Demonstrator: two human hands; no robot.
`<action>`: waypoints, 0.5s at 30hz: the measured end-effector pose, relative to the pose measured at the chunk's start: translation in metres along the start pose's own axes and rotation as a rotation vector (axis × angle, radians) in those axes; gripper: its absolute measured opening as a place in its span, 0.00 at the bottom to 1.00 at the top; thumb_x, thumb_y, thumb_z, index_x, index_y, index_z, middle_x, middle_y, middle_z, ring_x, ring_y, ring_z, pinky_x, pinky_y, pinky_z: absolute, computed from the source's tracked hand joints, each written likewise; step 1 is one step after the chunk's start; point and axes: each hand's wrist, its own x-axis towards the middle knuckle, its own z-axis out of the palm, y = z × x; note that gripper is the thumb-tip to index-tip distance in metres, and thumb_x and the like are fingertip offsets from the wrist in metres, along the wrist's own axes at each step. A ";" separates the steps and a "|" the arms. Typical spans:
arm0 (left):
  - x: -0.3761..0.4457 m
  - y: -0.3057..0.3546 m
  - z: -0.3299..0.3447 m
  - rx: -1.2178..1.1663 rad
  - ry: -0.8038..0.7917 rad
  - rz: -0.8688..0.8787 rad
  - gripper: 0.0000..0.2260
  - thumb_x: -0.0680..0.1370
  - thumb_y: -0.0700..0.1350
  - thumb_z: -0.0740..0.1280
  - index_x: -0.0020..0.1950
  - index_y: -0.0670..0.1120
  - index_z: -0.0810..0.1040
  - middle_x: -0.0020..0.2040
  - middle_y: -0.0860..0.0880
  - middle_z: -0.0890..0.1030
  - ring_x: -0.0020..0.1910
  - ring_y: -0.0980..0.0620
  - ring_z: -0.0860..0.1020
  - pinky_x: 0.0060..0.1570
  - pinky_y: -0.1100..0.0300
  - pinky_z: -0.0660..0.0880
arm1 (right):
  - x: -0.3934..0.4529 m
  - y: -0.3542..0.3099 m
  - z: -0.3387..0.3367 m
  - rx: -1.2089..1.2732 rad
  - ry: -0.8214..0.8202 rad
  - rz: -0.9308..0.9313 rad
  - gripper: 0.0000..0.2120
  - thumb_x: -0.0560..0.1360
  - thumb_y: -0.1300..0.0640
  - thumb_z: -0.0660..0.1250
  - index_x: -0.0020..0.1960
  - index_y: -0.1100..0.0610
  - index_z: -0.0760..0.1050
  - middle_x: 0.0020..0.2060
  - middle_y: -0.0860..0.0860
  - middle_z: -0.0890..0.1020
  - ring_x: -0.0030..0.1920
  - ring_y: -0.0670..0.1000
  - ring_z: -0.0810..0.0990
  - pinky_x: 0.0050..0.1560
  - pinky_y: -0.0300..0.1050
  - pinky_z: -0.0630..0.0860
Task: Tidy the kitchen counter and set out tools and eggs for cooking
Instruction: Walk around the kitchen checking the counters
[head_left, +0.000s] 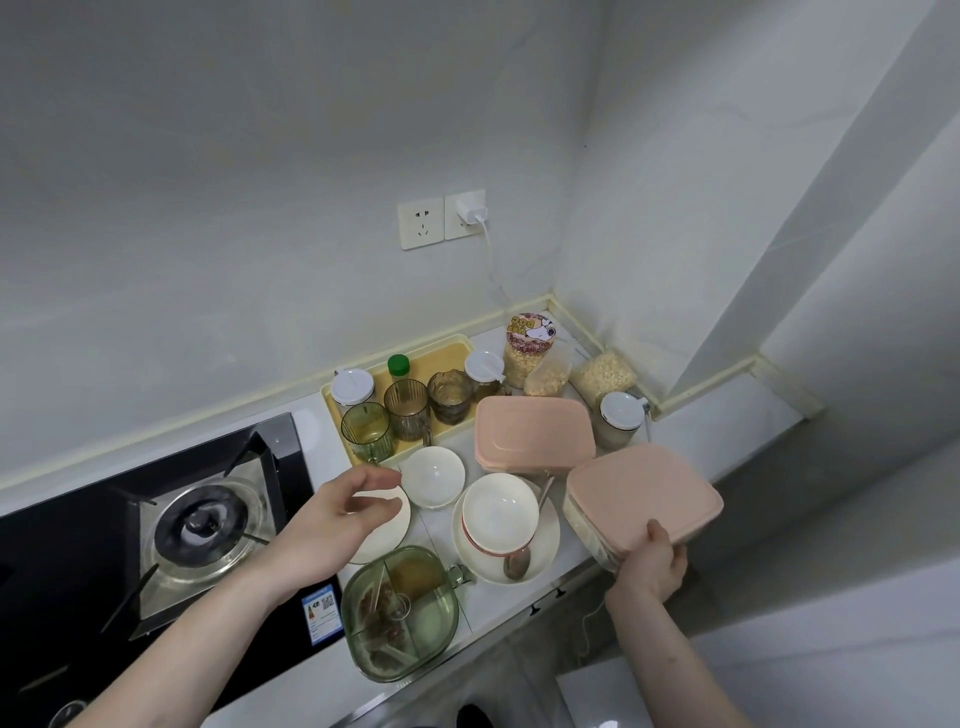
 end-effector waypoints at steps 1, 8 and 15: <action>0.001 -0.001 -0.001 -0.002 -0.002 -0.003 0.11 0.75 0.54 0.71 0.57 0.63 0.81 0.59 0.66 0.81 0.57 0.63 0.81 0.65 0.48 0.75 | -0.001 -0.001 0.002 0.004 -0.022 -0.020 0.33 0.73 0.52 0.71 0.77 0.50 0.68 0.67 0.52 0.78 0.62 0.56 0.78 0.60 0.49 0.73; 0.003 0.007 -0.001 0.000 0.003 -0.010 0.15 0.70 0.59 0.70 0.56 0.65 0.81 0.58 0.66 0.81 0.57 0.63 0.81 0.65 0.48 0.75 | -0.017 -0.023 0.042 -0.068 -0.300 -0.021 0.28 0.76 0.52 0.70 0.75 0.47 0.66 0.60 0.50 0.78 0.55 0.53 0.79 0.60 0.54 0.78; -0.006 0.006 -0.015 -0.017 0.052 0.004 0.19 0.69 0.60 0.70 0.59 0.60 0.81 0.60 0.64 0.82 0.57 0.62 0.81 0.66 0.47 0.75 | -0.034 -0.019 0.098 -0.273 -0.499 0.130 0.24 0.71 0.53 0.73 0.65 0.56 0.73 0.52 0.52 0.81 0.51 0.56 0.82 0.44 0.48 0.83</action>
